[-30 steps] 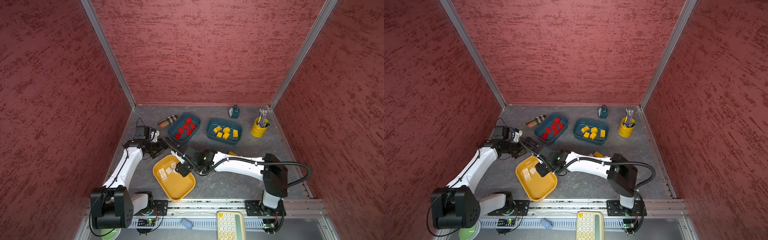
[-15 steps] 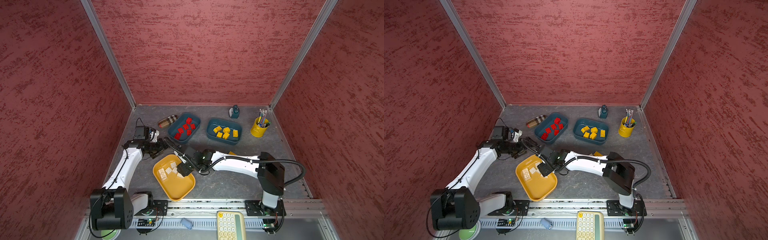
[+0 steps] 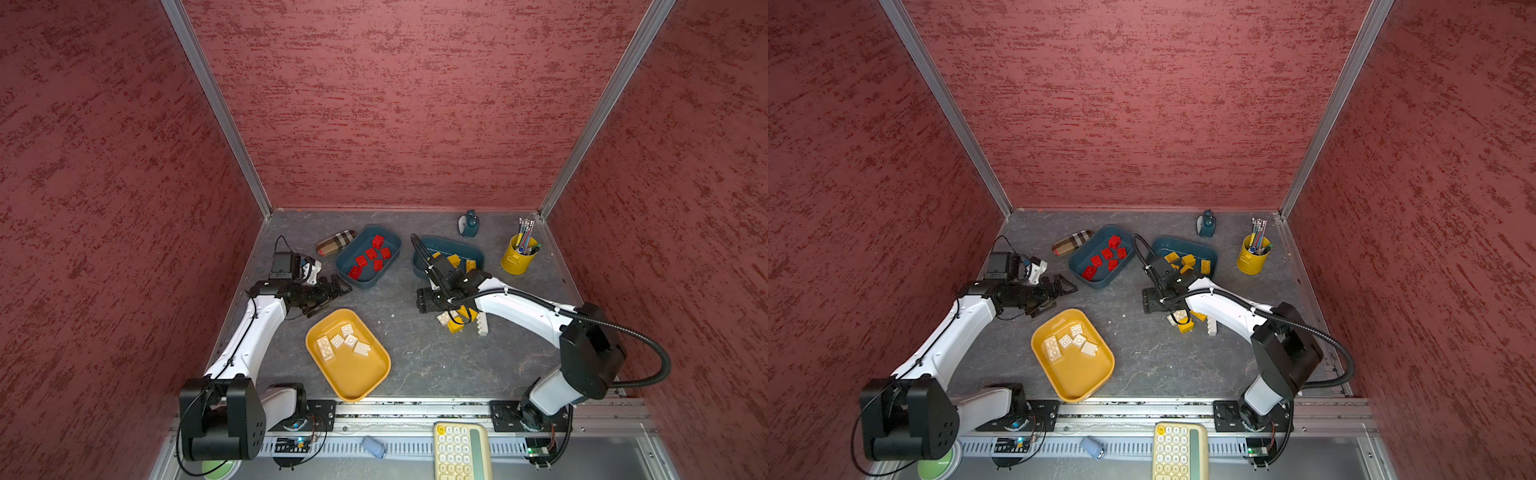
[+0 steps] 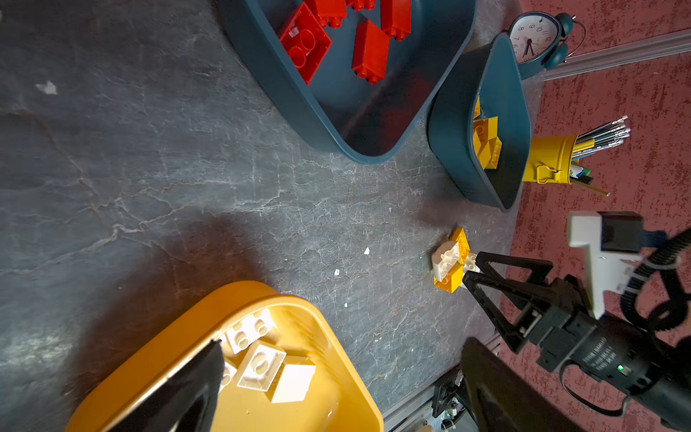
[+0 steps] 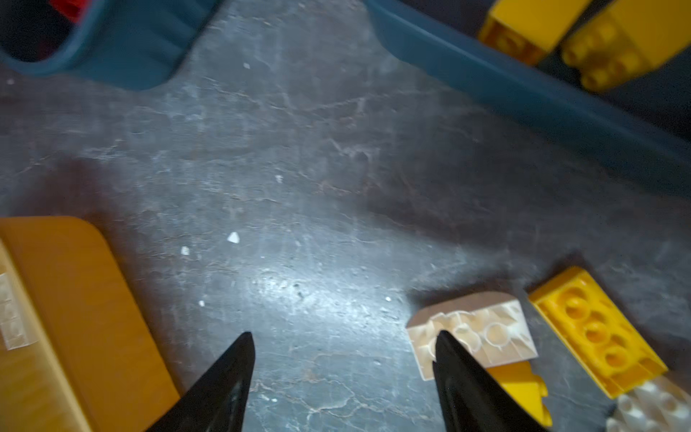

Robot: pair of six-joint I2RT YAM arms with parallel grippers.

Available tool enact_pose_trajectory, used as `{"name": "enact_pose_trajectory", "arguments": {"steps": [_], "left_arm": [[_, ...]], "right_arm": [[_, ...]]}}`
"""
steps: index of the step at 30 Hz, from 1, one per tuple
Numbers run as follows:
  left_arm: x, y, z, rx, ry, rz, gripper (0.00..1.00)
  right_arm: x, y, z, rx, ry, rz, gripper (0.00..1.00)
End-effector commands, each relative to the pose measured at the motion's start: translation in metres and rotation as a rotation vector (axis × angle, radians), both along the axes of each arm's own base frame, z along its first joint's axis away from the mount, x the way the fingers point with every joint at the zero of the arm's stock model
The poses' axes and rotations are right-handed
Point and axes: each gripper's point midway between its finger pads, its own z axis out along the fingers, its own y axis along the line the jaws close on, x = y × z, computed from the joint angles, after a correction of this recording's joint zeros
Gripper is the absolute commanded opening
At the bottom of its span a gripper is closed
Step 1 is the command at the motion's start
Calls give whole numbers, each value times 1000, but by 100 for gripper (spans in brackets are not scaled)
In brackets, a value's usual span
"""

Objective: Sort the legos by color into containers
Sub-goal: 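Return the right gripper to the pile and grasp a white 2x4 brick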

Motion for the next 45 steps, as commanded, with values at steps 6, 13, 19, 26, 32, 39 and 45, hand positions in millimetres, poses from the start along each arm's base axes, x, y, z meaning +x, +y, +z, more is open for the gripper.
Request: {"name": "enact_pose_trajectory", "arguments": {"steps": [6,13,19,26,32,39,45], "left_arm": [[1,-3,0,-9,-9,-12,99],[-1,-3,-3,-2,-6,-18,99],[2,-5,-7,-4,4,-25,99],[3,-6,-7,2,4,-29,99],[4,-8,-9,0,9,-33,99],[3,-7,-13,7,15,-33,99],[2,-9,-11,7,13,-44,99]], "right_arm": [[17,-32,-15,26,31,-170,78],[2,-35,-27,38,86,-181,78],[-18,-37,-39,61,140,-188,78],[-33,-42,-37,52,161,-205,77],[-29,-32,-36,91,158,-211,79],[-20,-36,-11,-10,36,-43,82],[-9,-58,6,-260,-138,363,97]]}}
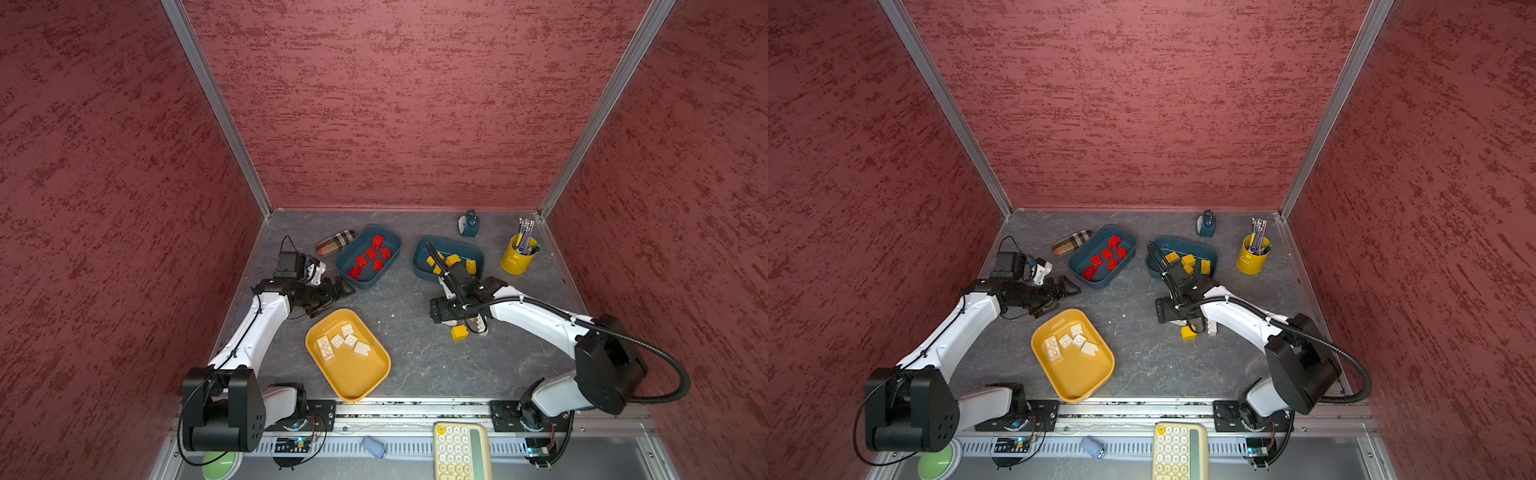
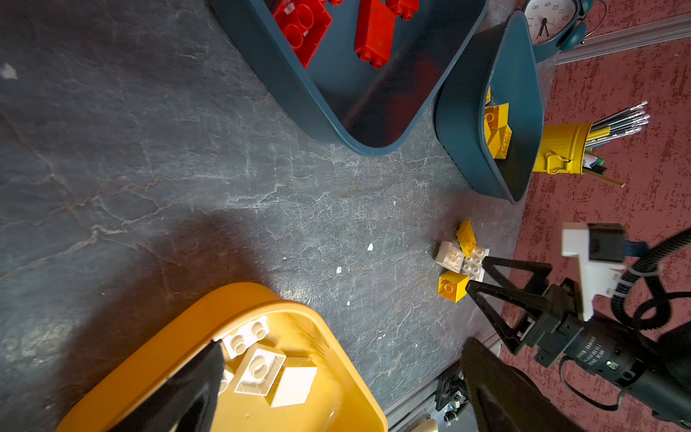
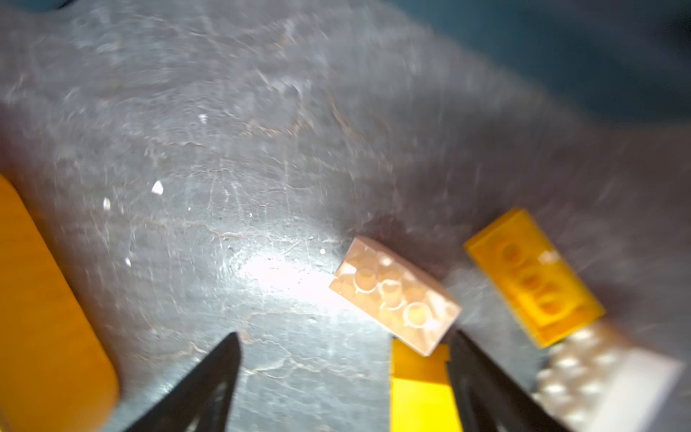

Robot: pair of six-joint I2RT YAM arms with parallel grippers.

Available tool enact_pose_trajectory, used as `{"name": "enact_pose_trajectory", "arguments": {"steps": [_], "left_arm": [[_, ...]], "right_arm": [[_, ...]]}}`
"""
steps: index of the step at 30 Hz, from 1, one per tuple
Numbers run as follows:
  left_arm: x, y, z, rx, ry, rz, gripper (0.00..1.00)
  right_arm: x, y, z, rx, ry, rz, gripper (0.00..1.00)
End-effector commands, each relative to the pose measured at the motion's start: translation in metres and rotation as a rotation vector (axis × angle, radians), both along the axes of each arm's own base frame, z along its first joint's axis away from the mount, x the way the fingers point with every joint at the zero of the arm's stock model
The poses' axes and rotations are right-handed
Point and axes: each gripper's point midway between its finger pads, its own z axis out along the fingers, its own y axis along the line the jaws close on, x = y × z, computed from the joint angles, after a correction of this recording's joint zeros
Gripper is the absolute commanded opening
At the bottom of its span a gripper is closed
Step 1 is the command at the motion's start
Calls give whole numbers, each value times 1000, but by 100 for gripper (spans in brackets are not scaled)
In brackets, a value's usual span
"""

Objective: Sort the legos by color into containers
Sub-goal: 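Return the right gripper to the pile and grasp a white 2x4 brick, then carry the white brick with the right gripper and release it into the yellow tray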

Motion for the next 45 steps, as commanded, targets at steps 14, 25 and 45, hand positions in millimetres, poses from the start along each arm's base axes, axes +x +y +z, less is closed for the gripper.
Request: {"name": "enact_pose_trajectory", "arguments": {"steps": [14,25,45], "left_arm": [[1,-1,6,21,-26,-16,99],[0,0,4,31,-20,-17,99],[-1,4,5,53,-17,-10,99]], "right_arm": [[1,-13,-30,-255,-23,721,84],[6,-5,-53,-236,18,763,63],[-3,38,-19,-7,58,752,23]]}}
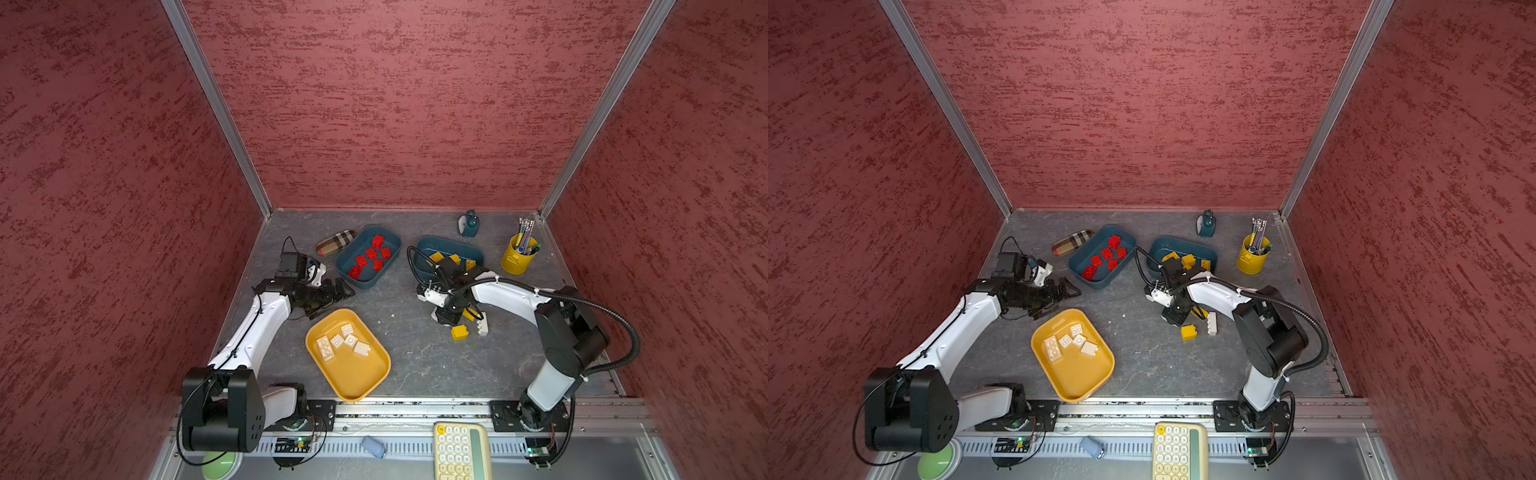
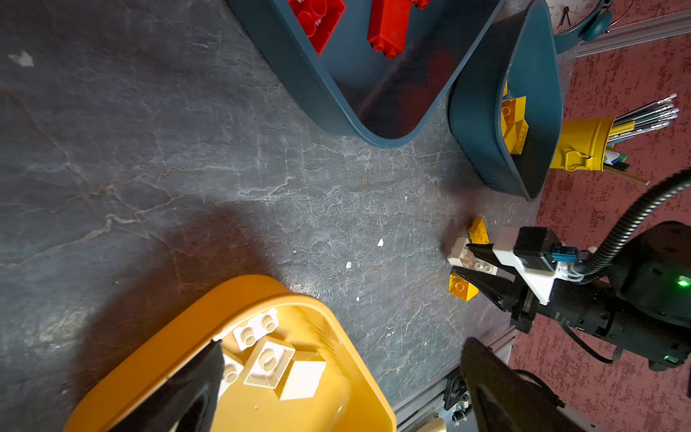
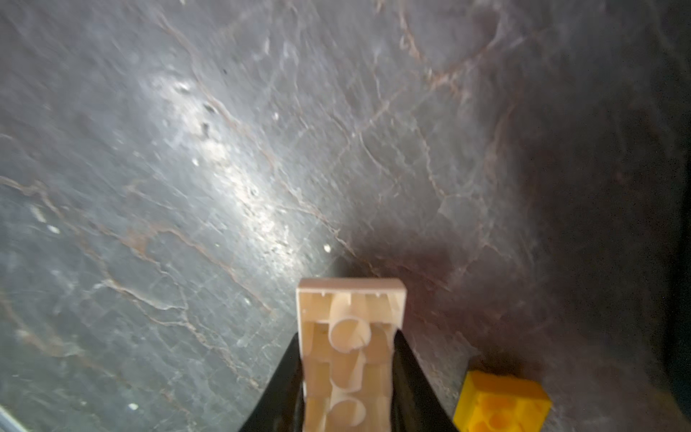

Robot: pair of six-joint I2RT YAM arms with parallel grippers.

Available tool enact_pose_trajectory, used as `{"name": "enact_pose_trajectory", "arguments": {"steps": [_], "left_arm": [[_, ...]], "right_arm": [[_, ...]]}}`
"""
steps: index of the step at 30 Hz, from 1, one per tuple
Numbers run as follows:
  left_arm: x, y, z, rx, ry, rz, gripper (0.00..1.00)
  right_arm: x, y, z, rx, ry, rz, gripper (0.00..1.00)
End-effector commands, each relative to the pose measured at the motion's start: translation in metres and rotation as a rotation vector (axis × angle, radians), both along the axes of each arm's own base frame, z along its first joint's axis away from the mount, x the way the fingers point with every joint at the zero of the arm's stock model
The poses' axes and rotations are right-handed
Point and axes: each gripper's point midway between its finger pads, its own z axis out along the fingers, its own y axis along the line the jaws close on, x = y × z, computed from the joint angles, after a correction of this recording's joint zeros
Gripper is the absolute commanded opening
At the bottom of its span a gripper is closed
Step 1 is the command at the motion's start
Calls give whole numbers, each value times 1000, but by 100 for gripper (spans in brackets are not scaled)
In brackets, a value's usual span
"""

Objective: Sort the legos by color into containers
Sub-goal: 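Carry the white brick with the right gripper and release it into the yellow tray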

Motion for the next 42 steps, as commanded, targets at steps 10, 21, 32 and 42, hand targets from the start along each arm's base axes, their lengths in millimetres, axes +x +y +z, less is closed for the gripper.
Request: {"name": "enact_pose_trajectory", "arguments": {"steps": [10,21,32,42], "left_arm": [[10,9,13,16,-44,26,99],[18,19,14,-59,-30,99,99],[17,18,13,-81,-30,99,99],[13,11,14,-89,-33,72,100]], "right_arm": [[-64,160,102,486,1,243,23],[-132,250,113,766,115,353,27],[-120,273,94,808,75,288,57],[-82,182,113,639,-64,44,74]]}}
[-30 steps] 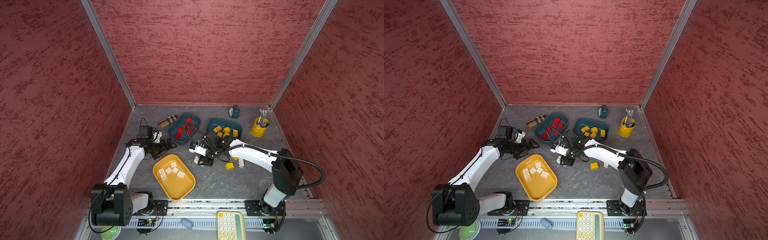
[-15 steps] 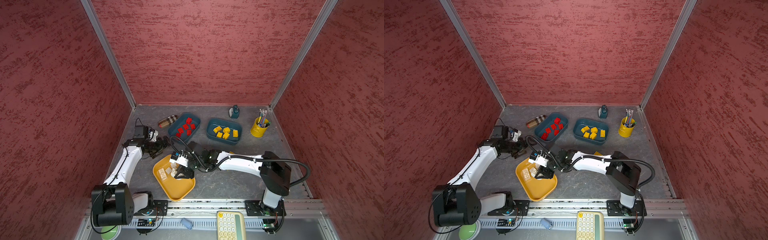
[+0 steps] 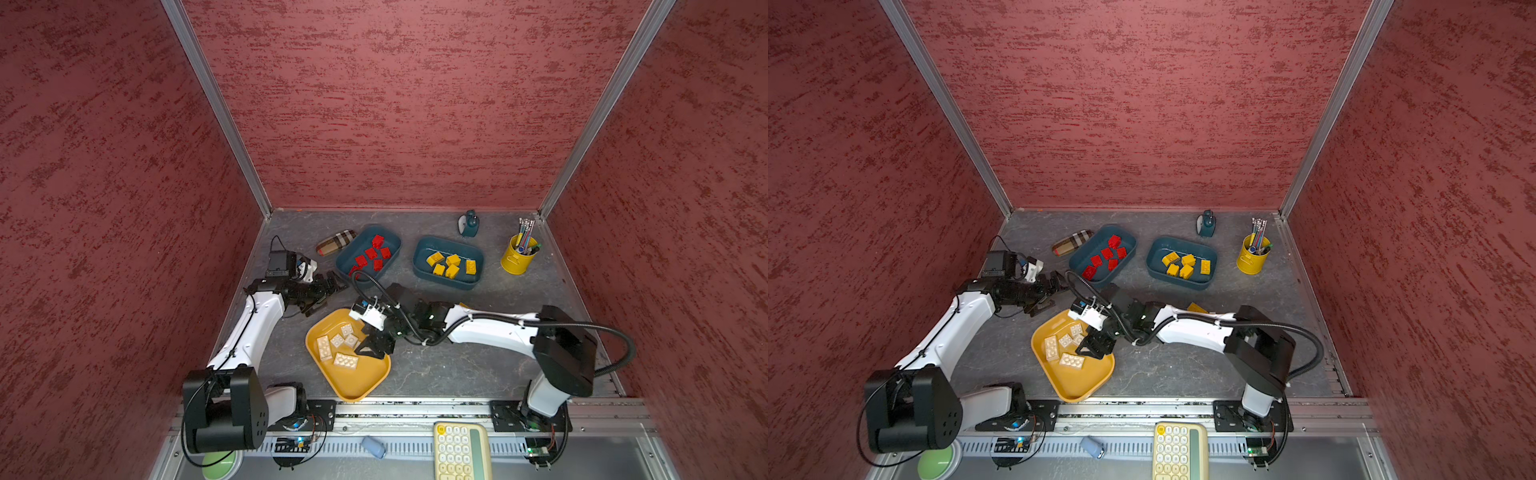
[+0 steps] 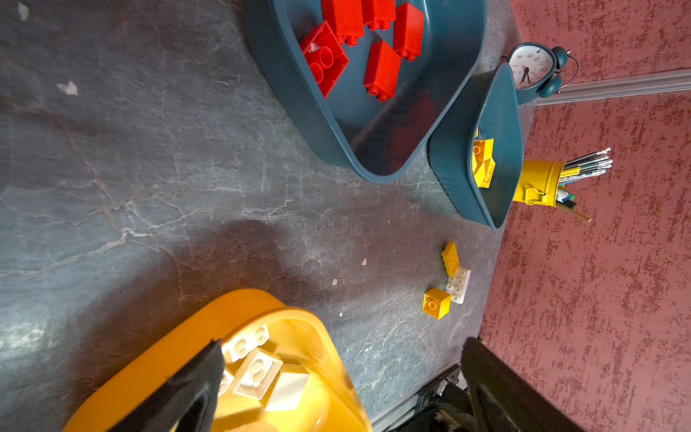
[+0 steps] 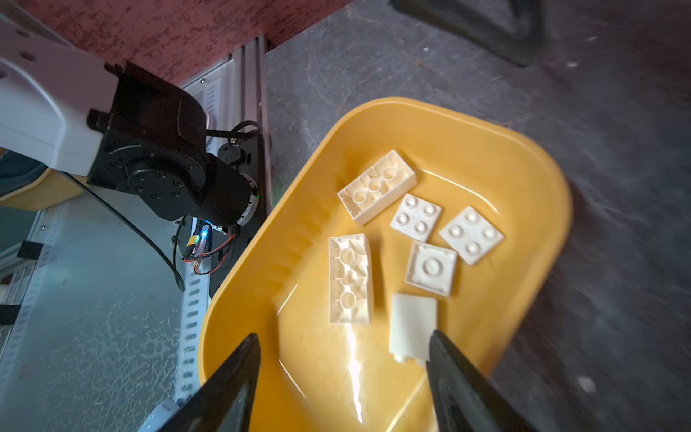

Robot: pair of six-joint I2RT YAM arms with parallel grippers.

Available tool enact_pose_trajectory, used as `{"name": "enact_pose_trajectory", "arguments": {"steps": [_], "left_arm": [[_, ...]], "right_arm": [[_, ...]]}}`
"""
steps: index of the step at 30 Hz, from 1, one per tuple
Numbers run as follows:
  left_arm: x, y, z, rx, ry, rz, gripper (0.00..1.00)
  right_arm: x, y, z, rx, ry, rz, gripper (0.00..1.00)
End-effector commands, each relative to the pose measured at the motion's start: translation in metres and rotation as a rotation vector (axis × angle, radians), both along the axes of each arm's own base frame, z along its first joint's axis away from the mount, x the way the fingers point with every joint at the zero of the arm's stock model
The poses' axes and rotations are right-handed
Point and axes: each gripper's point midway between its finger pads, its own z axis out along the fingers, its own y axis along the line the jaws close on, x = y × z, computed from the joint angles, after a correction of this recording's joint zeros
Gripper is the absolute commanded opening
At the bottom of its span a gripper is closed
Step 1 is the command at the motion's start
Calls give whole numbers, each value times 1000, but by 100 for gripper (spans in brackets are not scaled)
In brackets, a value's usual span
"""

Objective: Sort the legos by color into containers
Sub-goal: 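Carry the white brick with the right gripper and release it into the yellow tray, then move the right gripper back to the pile and grasp a yellow 2x2 brick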

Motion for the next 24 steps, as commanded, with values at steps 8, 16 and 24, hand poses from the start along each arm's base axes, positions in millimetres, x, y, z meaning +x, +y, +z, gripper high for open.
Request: {"name": "enact_pose_trajectory", "arguments": {"steps": [8,16,24], "left_arm": [[-2,-12,0,-4,-13,-46,99],[1,-18,-1,-1,-14,-67,99],[1,-20,-4,4,-14,-79,99]], "right_arm": [[51,-156,-7,-262,163,-606,84],[57,-233,-44,-384,552,-1426,83],[40,-264,-70,-304,796,-1810,86]]}}
